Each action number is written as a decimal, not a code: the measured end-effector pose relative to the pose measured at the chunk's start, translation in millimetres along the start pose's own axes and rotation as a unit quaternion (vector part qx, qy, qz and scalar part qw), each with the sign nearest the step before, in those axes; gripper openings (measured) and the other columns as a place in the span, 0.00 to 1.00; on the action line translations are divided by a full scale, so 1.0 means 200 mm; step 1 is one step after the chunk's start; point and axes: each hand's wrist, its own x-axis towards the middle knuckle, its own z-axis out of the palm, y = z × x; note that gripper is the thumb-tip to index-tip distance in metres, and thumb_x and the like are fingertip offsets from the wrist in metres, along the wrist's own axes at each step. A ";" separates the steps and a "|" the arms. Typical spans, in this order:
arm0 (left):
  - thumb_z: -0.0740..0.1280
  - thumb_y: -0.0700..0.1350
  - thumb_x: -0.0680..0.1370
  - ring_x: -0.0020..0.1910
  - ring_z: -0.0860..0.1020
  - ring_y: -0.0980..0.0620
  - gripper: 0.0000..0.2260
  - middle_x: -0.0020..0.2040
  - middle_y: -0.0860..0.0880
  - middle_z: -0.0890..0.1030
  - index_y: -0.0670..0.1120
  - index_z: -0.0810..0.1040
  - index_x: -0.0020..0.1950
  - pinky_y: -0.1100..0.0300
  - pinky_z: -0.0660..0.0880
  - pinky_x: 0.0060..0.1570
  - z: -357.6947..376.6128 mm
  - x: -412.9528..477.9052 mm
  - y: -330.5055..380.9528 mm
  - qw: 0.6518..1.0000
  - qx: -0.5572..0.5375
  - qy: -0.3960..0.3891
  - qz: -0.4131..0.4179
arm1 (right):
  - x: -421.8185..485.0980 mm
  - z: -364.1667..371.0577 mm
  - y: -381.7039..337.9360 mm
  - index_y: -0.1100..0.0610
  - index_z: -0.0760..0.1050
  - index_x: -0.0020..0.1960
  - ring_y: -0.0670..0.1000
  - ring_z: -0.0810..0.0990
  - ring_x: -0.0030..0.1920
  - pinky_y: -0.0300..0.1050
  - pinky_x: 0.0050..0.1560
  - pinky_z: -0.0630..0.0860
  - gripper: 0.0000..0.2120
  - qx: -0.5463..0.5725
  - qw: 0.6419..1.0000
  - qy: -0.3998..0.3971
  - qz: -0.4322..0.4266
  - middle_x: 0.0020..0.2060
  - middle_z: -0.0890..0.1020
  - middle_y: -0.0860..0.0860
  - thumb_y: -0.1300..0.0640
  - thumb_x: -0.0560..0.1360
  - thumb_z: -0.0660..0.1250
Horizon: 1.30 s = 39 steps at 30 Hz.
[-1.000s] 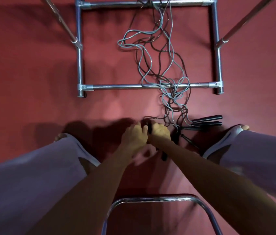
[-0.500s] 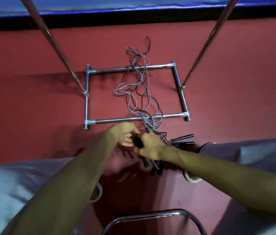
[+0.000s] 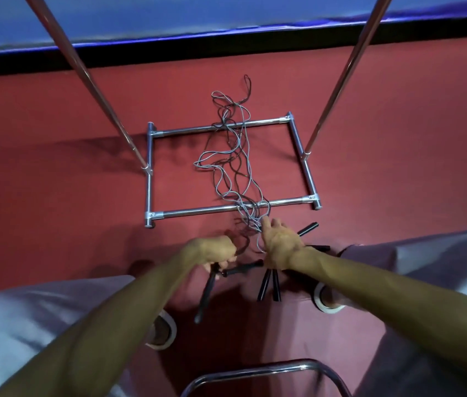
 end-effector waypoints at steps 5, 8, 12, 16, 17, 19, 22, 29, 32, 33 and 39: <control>0.60 0.38 0.71 0.21 0.65 0.52 0.11 0.21 0.52 0.66 0.46 0.68 0.29 0.59 0.65 0.29 -0.12 -0.24 0.17 0.987 0.079 -0.005 0.138 | 0.15 0.07 0.02 0.50 0.67 0.72 0.60 0.72 0.68 0.51 0.60 0.76 0.32 0.060 0.982 0.087 -0.155 0.71 0.65 0.57 0.51 0.71 0.74; 0.68 0.43 0.69 0.30 0.67 0.45 0.14 0.23 0.49 0.67 0.44 0.68 0.26 0.58 0.64 0.29 -0.22 -0.34 0.20 0.969 0.186 0.072 0.144 | 0.24 0.02 -0.04 0.55 0.80 0.50 0.56 0.79 0.46 0.44 0.44 0.69 0.09 0.208 0.963 0.131 -0.107 0.46 0.79 0.56 0.50 0.80 0.67; 0.70 0.45 0.72 0.50 0.80 0.38 0.08 0.43 0.41 0.79 0.44 0.74 0.37 0.55 0.72 0.40 -0.36 -0.36 0.09 0.921 0.303 0.226 0.093 | 0.28 -0.12 -0.08 0.61 0.77 0.41 0.47 0.67 0.32 0.39 0.31 0.65 0.22 0.225 0.960 0.132 -0.104 0.31 0.71 0.51 0.46 0.84 0.61; 0.75 0.55 0.72 0.59 0.78 0.40 0.18 0.58 0.44 0.80 0.47 0.75 0.54 0.52 0.73 0.50 -0.39 -0.30 0.05 0.886 0.330 0.312 0.092 | 0.16 -0.41 -0.15 0.57 0.69 0.34 0.44 0.62 0.29 0.36 0.33 0.65 0.19 0.190 0.944 0.150 -0.223 0.30 0.67 0.49 0.56 0.83 0.63; 0.75 0.58 0.71 0.58 0.78 0.41 0.18 0.56 0.45 0.81 0.48 0.74 0.51 0.52 0.72 0.48 -0.39 -0.29 0.06 0.883 0.310 0.332 0.115 | 0.15 -0.48 -0.15 0.58 0.74 0.36 0.44 0.63 0.31 0.40 0.36 0.68 0.15 0.181 0.944 0.147 -0.234 0.30 0.70 0.50 0.58 0.82 0.65; 0.76 0.59 0.70 0.52 0.79 0.40 0.18 0.49 0.46 0.82 0.49 0.72 0.44 0.52 0.73 0.44 -0.40 -0.27 0.09 0.885 0.256 0.356 0.158 | 0.17 -0.57 -0.13 0.58 0.83 0.43 0.41 0.71 0.33 0.37 0.41 0.72 0.06 0.191 0.943 0.138 -0.233 0.32 0.80 0.46 0.63 0.76 0.69; 0.75 0.56 0.73 0.47 0.80 0.38 0.18 0.36 0.48 0.76 0.48 0.70 0.34 0.54 0.70 0.38 -0.38 -0.24 0.09 0.901 0.223 0.339 0.153 | 0.20 -0.51 -0.12 0.56 0.86 0.47 0.36 0.76 0.32 0.32 0.44 0.76 0.08 0.259 0.935 0.138 -0.198 0.32 0.82 0.39 0.65 0.73 0.71; 0.57 0.54 0.86 0.57 0.80 0.34 0.21 0.57 0.33 0.82 0.37 0.80 0.56 0.50 0.75 0.50 -0.21 0.01 -0.08 0.973 -0.005 0.213 0.088 | 0.39 -0.17 -0.20 0.59 0.81 0.60 0.49 0.80 0.45 0.52 0.52 0.79 0.27 0.470 0.871 0.090 -0.112 0.44 0.83 0.52 0.48 0.65 0.78; 0.55 0.55 0.86 0.58 0.80 0.35 0.25 0.59 0.33 0.82 0.35 0.80 0.58 0.51 0.74 0.55 -0.20 0.19 -0.19 0.961 -0.094 0.260 0.024 | 0.47 -0.05 -0.27 0.60 0.70 0.69 0.60 0.80 0.57 0.54 0.59 0.77 0.30 0.390 0.910 0.121 -0.067 0.57 0.80 0.57 0.62 0.68 0.72; 0.55 0.55 0.86 0.59 0.79 0.34 0.25 0.59 0.33 0.82 0.34 0.80 0.59 0.51 0.74 0.57 -0.19 0.24 -0.22 0.952 -0.127 0.279 -0.005 | 0.48 0.01 -0.28 0.60 0.71 0.65 0.63 0.79 0.58 0.54 0.57 0.77 0.26 0.353 0.926 0.128 -0.031 0.57 0.80 0.60 0.62 0.68 0.70; 0.59 0.52 0.86 0.53 0.82 0.36 0.20 0.55 0.36 0.82 0.35 0.78 0.59 0.49 0.79 0.52 -0.01 0.61 -0.43 0.898 -0.318 0.291 -0.087 | 0.58 0.44 -0.05 0.58 0.80 0.64 0.61 0.80 0.63 0.51 0.61 0.76 0.22 0.302 0.939 -0.016 0.165 0.60 0.83 0.60 0.44 0.77 0.69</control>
